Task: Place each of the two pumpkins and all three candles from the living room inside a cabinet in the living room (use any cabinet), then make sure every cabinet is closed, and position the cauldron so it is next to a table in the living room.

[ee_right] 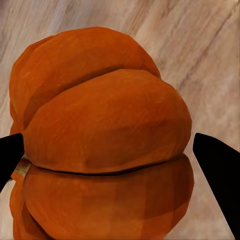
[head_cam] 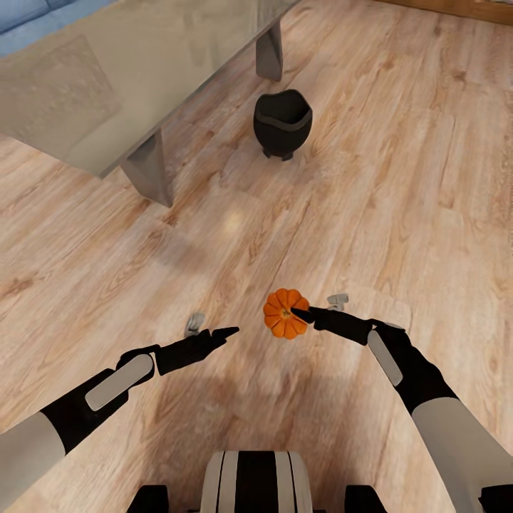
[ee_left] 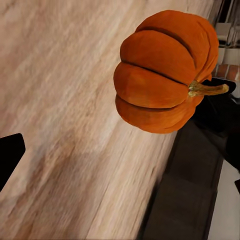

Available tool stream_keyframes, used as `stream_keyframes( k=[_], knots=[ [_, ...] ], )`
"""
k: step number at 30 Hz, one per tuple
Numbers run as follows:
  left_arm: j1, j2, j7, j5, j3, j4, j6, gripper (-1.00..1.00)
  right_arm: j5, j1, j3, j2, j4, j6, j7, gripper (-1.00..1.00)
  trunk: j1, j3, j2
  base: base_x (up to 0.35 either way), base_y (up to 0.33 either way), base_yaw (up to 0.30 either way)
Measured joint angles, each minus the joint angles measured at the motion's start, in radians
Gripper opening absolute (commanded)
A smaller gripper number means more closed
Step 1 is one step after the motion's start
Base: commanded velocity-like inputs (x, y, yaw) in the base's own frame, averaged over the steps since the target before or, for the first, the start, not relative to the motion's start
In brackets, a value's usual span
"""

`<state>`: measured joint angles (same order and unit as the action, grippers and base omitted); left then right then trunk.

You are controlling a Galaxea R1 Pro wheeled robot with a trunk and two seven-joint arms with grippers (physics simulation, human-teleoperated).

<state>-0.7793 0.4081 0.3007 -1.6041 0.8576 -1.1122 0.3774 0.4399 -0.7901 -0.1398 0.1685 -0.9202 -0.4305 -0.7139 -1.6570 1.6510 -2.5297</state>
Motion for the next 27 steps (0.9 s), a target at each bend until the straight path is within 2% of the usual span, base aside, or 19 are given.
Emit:
stream_keyframes(
  k=[9,17,27],
  knots=[
    [0.000,-0.003,-0.001,-0.001,0.001,0.006,0.000,1.00,0.000,0.001,0.000,-0.004,0.011,0.029,0.033,-1.00,0.004,-0.035,0.002,0.000,0.000,0.000],
    [0.000,-0.008,-0.003,-0.001,0.001,0.002,0.000,1.00,0.002,0.009,-0.001,-0.017,0.007,0.033,0.026,-1.00,0.008,-0.066,0.004,0.000,0.000,0.000],
    [0.000,-0.009,-0.009,0.000,0.001,0.009,0.001,1.00,0.002,0.009,0.000,-0.012,0.002,0.033,0.018,-1.00,0.012,-0.104,0.006,0.000,0.000,0.000]
  ],
)
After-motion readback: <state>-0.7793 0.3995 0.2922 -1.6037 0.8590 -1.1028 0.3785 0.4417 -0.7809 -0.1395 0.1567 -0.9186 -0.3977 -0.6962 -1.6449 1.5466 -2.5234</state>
